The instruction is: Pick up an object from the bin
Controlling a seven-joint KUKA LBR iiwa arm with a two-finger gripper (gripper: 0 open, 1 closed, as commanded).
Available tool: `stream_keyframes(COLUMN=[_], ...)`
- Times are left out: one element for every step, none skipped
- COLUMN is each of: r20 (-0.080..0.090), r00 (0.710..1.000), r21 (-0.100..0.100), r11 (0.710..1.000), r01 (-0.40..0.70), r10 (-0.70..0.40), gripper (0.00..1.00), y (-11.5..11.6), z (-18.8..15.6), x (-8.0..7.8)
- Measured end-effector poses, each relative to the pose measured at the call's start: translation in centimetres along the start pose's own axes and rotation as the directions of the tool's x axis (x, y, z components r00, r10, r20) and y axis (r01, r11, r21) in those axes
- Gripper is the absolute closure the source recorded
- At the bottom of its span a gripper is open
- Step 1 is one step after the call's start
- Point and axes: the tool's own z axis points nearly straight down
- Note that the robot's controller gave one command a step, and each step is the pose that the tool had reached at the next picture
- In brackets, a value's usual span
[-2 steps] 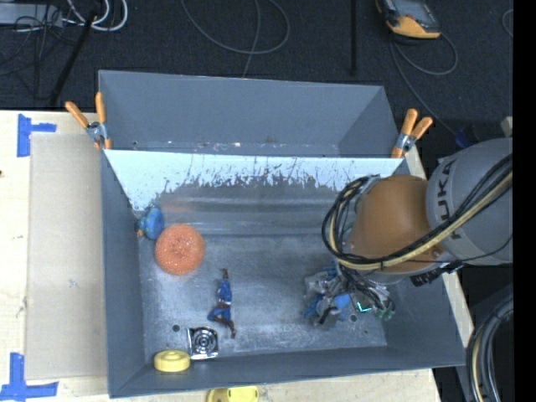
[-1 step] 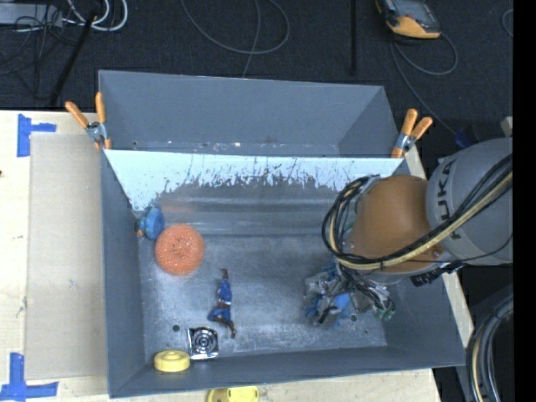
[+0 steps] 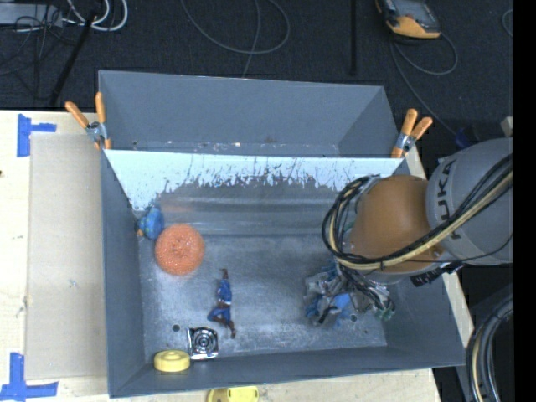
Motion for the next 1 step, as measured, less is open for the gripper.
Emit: stream_keyframes(r20=[0.0], r00=[1.0], r21=[0.0], r11=[1.0], r01=[0.0], r10=[0.0], gripper=[1.0], y=[0.0], z=[0.0], x=[0.0])
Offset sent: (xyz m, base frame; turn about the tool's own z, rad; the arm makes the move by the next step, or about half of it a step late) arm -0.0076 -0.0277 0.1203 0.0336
